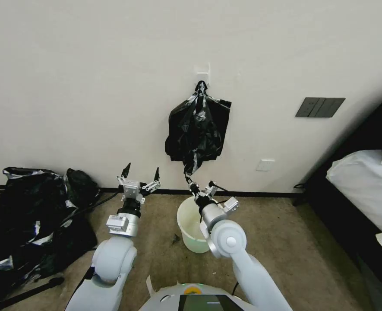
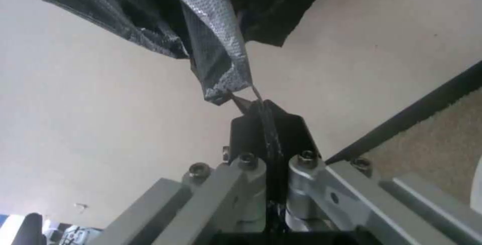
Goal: Place a trash bag onto the trash bin.
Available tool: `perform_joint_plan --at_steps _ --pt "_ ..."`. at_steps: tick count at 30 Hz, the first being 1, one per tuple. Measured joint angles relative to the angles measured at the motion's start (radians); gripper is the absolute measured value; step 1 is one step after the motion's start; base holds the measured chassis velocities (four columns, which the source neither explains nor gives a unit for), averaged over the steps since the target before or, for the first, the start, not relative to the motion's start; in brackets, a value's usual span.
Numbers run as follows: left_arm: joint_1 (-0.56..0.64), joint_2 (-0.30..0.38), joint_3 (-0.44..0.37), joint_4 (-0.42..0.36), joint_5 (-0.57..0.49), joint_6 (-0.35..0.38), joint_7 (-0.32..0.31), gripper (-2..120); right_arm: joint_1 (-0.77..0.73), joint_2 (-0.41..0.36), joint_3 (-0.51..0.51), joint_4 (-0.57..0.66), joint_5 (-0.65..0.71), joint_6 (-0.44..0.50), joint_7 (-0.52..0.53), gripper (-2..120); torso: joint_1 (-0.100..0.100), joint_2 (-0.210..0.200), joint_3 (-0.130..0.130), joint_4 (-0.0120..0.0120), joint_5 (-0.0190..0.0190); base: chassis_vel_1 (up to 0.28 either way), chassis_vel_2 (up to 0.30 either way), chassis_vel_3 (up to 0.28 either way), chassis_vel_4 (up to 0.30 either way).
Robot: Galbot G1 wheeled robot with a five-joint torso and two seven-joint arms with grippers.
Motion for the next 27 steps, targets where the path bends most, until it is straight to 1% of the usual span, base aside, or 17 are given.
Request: perform_joint_plan --at_steps 3,6,7,10,11,12,15,16,18,19,20,23,24,25,27 --pt "-0.008 0.007 0.002 0.003 0.0 0.001 0.007 100 0.016 0.0 -0.002 -0.001 -0.013 0.001 -0.006 0 0.0 0.0 0.0 0.0001 0.0001 0.0 0.0 0.0 0.0" --pt "-0.041 0.04 0.01 0.014 -0.001 0.003 0.022 100 0.062 -0.013 -0.002 0.003 -0.031 0.001 -0.019 0 0.0 0.0 0.0 0.0001 0.0 0.0 0.0 0.0 0.0" --pt "-0.041 0.04 0.01 0.014 -0.001 0.003 0.022 100 0.062 -0.013 -0.002 0.003 -0.031 0.001 -0.019 0 0.0 0.0 0.0 0.0001 0.0 0.0 0.0 0.0 0.0" --pt "-0.083 0.08 0.02 0.026 -0.006 0.014 0.033 100 0.108 -0.029 0.0 0.011 -0.04 0.001 -0.023 0 0.0 0.0 0.0 0.0 0.0 0.0 0.0 0.0 0.0" --pt "-0.083 0.08 0.02 0.026 -0.006 0.014 0.033 100 0.108 -0.029 0.0 0.011 -0.04 0.001 -0.023 0 0.0 0.0 0.0 0.0 0.0 0.0 0.0 0.0 0.0" --pt "-0.109 0.105 0.028 0.032 -0.021 0.027 0.035 100 0.122 -0.035 0.001 0.013 -0.04 0.0 -0.023 0 0.0 0.0 0.0 0.0003 0.0 0.0 0.0 0.0 0.0" --pt "-0.183 0.169 0.046 0.053 -0.066 0.051 0.035 100 0.134 -0.046 -0.002 0.015 -0.041 -0.002 -0.024 0 0.0 0.0 0.0 -0.0001 0.0 0.0 0.0 0.0 0.0" --pt "-0.183 0.169 0.046 0.053 -0.066 0.051 0.035 100 0.134 -0.046 -0.002 0.015 -0.041 -0.002 -0.024 0 0.0 0.0 0.0 -0.0001 0.0 0.0 0.0 0.0 0.0" --pt "-0.246 0.219 0.066 0.069 -0.108 0.074 0.033 100 0.134 -0.048 -0.009 0.017 -0.046 -0.003 -0.024 0 0.0 0.0 0.0 0.0001 0.0 0.0 0.0 0.0 0.0" --pt "-0.298 0.252 0.089 0.082 -0.141 0.103 0.031 100 0.133 -0.048 -0.013 0.017 -0.051 -0.004 -0.024 0 0.0 0.0 0.0 0.0002 0.0 0.0 0.0 0.0 0.0" --pt "-0.298 0.252 0.089 0.082 -0.141 0.103 0.031 100 0.133 -0.048 -0.013 0.017 -0.051 -0.004 -0.024 0 0.0 0.0 0.0 0.0002 0.0 0.0 0.0 0.0 0.0" --pt "-0.401 0.289 0.147 0.114 -0.18 0.143 0.027 100 0.136 -0.047 -0.018 0.018 -0.054 -0.005 -0.025 0 0.0 0.0 0.0 0.0 0.0 0.0 0.0 0.0 0.0" --pt "-0.444 0.295 0.172 0.129 -0.185 0.152 0.026 100 0.14 -0.046 -0.021 0.019 -0.054 -0.005 -0.025 0 0.0 0.0 0.0 -0.0003 0.0 0.0 0.0 0.0 0.0" --pt "-0.444 0.295 0.172 0.129 -0.185 0.152 0.026 100 0.14 -0.046 -0.021 0.019 -0.054 -0.005 -0.025 0 0.0 0.0 0.0 -0.0003 0.0 0.0 0.0 0.0 0.0" --pt "-0.508 0.301 0.22 0.155 -0.188 0.166 0.02 100 0.144 -0.044 -0.027 0.02 -0.054 -0.006 -0.026 0 0.0 0.0 0.0 -0.0004 0.0001 0.0 0.0 0.0 0.0"
